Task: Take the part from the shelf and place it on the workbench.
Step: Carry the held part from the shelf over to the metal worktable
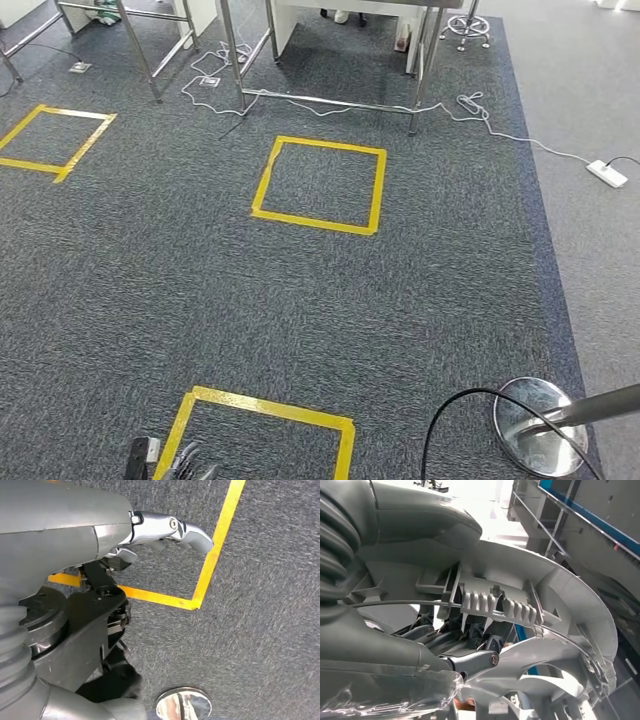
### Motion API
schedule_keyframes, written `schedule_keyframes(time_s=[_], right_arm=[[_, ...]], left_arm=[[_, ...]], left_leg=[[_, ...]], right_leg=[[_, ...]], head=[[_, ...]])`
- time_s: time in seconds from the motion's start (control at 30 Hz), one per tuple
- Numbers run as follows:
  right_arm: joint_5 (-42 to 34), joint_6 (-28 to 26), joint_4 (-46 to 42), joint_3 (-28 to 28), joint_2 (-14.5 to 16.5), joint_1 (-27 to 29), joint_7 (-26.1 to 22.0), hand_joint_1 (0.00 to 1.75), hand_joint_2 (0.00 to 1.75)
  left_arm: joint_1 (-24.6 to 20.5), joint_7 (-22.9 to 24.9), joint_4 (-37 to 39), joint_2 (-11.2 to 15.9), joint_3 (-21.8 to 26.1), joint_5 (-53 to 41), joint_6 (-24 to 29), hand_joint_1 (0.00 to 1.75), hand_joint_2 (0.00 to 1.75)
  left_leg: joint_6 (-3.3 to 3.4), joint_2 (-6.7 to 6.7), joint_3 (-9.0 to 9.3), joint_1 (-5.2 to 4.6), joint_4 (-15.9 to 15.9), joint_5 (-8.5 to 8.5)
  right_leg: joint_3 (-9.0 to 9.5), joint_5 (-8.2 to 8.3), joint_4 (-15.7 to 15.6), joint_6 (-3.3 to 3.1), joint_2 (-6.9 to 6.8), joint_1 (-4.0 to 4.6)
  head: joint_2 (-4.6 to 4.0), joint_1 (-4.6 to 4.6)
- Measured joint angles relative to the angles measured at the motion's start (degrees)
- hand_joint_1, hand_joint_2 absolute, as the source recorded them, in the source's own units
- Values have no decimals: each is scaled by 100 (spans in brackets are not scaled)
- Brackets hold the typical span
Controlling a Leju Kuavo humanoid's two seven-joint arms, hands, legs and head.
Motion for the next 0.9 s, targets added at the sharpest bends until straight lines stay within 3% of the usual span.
schedule_keyframes(time_s=[0.07, 0.13, 0.23, 0.5, 0.9], right_arm=[[-34, 0, -16, -8, -2, -14, 1, 175, 175], [-83, 0, -53, -46, -4, -34, 3, 175, 175], [-127, 0, -94, -124, -4, -57, 1, 175, 175], [-394, 0, -114, -281, -4, -61, -32, 175, 175], [-381, 0, -110, -309, -4, -60, -43, 175, 175]], left_arm=[[-6, 0, 0, -2, 0, -3, 0, 0, 175], [-6, 0, 0, 0, 0, -16, -1, 0, 175], [-14, -1, 0, -1, 0, -26, 8, 0, 175], [-23, -19, 0, -91, 0, -17, 101, 0, 175], [-23, -31, 0, -113, -1, -36, 185, 0, 175]], left_leg=[[-39, 5, 13, -24, 13, -17], [-37, 6, 2, -48, 33, -23], [22, 5, 4, -50, 1, 5], [-123, 6, 8, -37, -80, 59], [-138, 7, 5, -50, -79, 64]], right_leg=[[381, 230, -708, -47, -49, 16], [469, 261, -900, -64, -62, 21], [456, 285, -908, -65, -39, 20], [420, 291, -901, -143, -36, 43], [424, 314, -910, -133, -36, 25]], head=[[0, -2], [0, -8], [0, -12], [0, -8], [0, -7]])
